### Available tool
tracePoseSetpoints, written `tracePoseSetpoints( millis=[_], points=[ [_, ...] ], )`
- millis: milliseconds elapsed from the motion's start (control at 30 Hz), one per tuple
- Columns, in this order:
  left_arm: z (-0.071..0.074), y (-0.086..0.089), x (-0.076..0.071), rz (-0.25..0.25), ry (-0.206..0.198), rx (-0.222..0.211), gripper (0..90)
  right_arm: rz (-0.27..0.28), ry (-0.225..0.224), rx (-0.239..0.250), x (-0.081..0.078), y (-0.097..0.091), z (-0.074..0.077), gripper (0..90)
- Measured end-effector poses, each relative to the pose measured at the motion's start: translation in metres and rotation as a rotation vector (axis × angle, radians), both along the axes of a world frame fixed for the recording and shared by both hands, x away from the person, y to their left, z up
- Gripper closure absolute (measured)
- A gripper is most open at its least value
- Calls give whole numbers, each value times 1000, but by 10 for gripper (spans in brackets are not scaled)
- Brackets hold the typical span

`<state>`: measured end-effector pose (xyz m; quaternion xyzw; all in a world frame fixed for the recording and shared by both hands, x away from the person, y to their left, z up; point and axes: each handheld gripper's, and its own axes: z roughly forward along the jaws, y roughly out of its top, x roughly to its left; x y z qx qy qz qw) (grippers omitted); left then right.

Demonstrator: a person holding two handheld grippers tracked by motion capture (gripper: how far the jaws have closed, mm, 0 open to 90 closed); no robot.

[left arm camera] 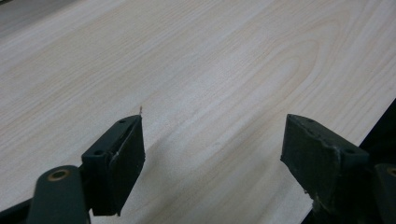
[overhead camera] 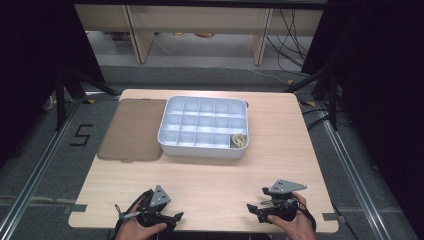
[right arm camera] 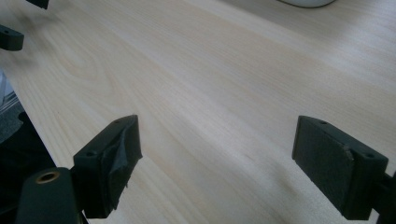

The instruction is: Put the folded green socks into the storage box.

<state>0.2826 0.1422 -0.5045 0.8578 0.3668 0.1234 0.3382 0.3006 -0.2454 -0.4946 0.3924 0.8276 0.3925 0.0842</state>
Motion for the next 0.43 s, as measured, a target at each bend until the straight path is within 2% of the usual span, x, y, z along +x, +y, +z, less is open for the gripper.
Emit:
tracePoseSetpoints(
  millis=[33, 67, 133, 167, 200, 233, 300, 333, 400, 433],
  points=[
    [0, 0, 0, 2, 1, -2, 206, 21, 8, 13, 1, 0, -1, 162],
    [0, 0, 0, 3, 1, -4, 206, 11, 18, 20, -1, 1, -1, 162],
    [-1, 0, 0, 1, -1, -4, 206, 1, -3, -10, -2, 0, -1, 162],
    [-1, 0, 0, -1, -2, -3, 206, 2, -10, -7, -2, 0, -2, 162],
    [0, 0, 0, -1, -2, -4, 206, 16, 1, 5, -1, 1, -3, 163],
    [0, -1, 0, 0, -3, -7, 206, 4, 4, -13, -2, 1, -3, 162],
    [0, 0, 0, 1, -4, -1, 206, 1, 25, -8, -4, 2, -3, 162],
    [0, 0, 0, -3, -5, 1, 206, 32, -4, -16, -1, 1, -4, 162],
    [0, 0, 0, -6, -5, 5, 206, 27, -2, -16, -2, 1, -4, 162],
    [0, 0, 0, -3, -6, 6, 206, 26, -16, -25, -1, 1, -4, 162]
  ],
)
